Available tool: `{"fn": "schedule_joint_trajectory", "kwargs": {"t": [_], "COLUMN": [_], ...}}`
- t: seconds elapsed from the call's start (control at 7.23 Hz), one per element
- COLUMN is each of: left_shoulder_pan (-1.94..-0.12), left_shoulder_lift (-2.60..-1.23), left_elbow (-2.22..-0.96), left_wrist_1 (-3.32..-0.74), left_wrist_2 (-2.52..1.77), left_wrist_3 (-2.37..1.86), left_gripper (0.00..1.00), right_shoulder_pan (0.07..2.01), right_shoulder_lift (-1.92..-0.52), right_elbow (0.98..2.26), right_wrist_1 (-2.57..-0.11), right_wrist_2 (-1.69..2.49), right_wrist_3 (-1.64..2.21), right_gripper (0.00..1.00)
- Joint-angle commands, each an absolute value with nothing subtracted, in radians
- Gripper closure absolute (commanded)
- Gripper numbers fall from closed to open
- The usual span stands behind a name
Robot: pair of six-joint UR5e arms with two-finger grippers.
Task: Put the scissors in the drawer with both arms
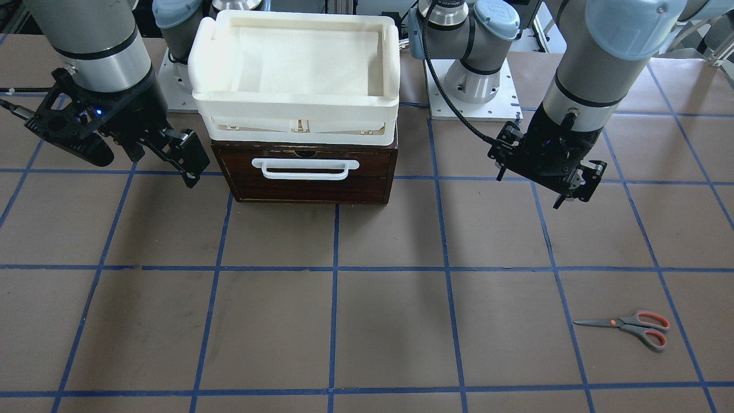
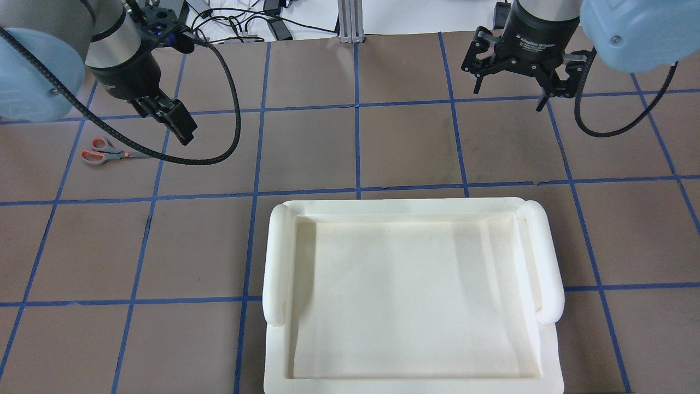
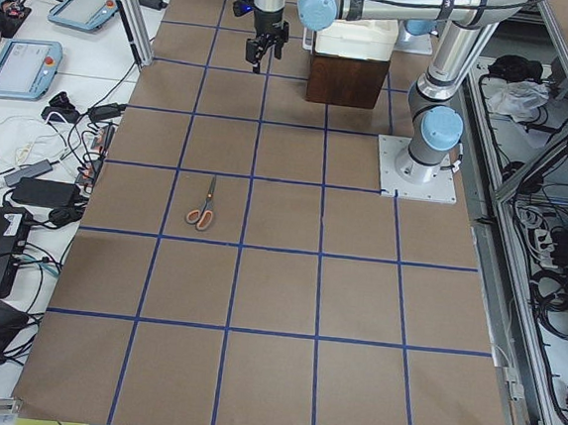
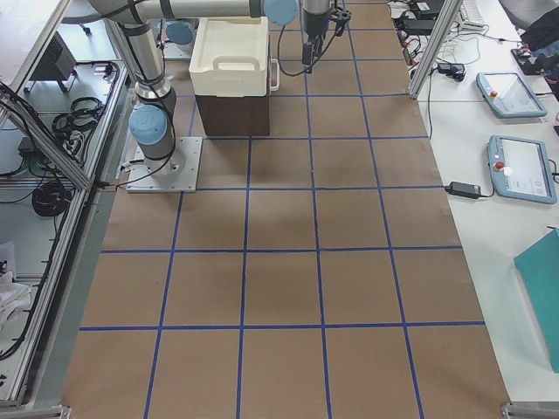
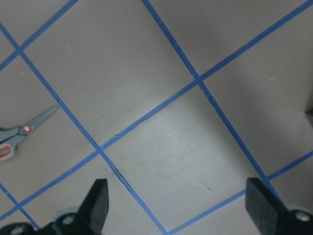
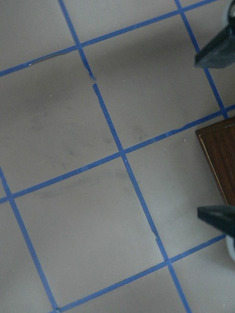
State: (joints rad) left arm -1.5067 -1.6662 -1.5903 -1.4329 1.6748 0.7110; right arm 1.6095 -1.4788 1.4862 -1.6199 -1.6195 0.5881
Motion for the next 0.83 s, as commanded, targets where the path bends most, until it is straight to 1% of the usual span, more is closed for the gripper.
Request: {"fn": "schedule_joint_trajectory", "kwargs": {"t": [0.0, 0.14, 0.42, 0.69], "left_shoulder_pan": [-1.456, -1.362, -1.182, -1.102], "left_shoulder_lift": [-1.710, -1.726, -1.784, -1.926], "left_elbow": [-1.630, -1.638, -1.638, -1.638], "left_wrist_1": [-1.391, -1.355, -1.313, -1.052], "left_wrist_2": [1.765, 1.726, 1.632, 1.585], "left_wrist_3": [1.005, 1.151, 1.480, 1.746], "left_gripper": [0.01, 0.11, 0.02, 0.00], "right_shoulder_pan": [1.650, 1.708, 1.787, 1.859], "right_shoulder_lift": [-1.441, -1.404, -1.327, -1.272], "right_elbow": [1.494, 1.493, 1.493, 1.493], "right_wrist_1": [-1.666, -1.669, -1.655, -1.655], "right_wrist_2": [-1.609, -1.624, -1.608, -1.608], "right_wrist_3": [1.011, 1.164, 1.447, 1.576], "right_gripper": [0.00, 0.00, 0.00, 0.00]}}
